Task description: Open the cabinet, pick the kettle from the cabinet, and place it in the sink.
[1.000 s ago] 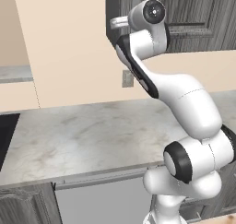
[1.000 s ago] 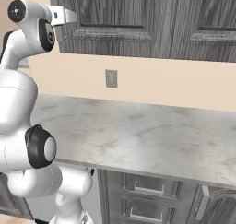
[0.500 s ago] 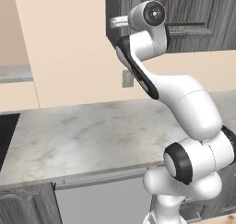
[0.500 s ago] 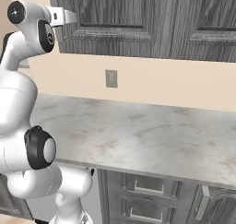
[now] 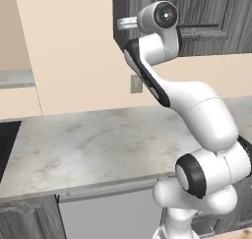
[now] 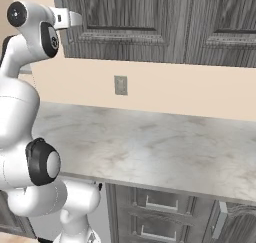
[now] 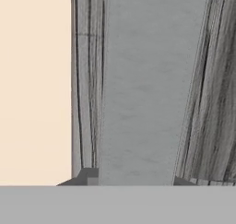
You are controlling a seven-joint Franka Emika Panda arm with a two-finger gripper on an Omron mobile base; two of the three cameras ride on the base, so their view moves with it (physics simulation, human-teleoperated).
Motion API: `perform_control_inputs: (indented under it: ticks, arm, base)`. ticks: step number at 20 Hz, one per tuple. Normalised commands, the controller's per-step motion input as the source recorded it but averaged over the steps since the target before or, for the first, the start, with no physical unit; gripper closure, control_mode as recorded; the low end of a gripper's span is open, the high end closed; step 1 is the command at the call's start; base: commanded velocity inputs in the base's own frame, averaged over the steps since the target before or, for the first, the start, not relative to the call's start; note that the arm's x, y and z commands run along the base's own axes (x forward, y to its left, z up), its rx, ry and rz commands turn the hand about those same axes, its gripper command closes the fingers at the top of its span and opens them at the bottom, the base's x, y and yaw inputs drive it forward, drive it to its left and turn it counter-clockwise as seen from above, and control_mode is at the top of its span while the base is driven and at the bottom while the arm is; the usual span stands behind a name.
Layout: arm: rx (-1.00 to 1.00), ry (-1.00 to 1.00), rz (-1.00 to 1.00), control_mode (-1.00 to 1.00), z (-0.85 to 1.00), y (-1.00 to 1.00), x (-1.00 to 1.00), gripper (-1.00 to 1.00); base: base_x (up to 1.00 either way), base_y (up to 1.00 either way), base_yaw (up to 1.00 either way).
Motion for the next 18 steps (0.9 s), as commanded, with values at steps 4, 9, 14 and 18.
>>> perform_control_inputs:
  ticks: [4,9,14,18]
  arm:
    - [0.0,0.0,0.0,-1.0,0.05,0.21,-0.21,1.0]
    - [0.0,-0.01,0.05,-1.0,0.07,0.11,-0.36,1.0]
    - [0.0,-0.02,0.15,-1.0,0.06,0.0,-0.5,1.0]
    - [0.0,-0.01,0.17,-1.0,0.03,-0.04,-0.51,1.0]
  base:
    - [0.0,0.0,0.0]
    - [0.0,0.0,0.0]
    - [0.0,0.0,0.0]
    - [0.0,0.0,0.0]
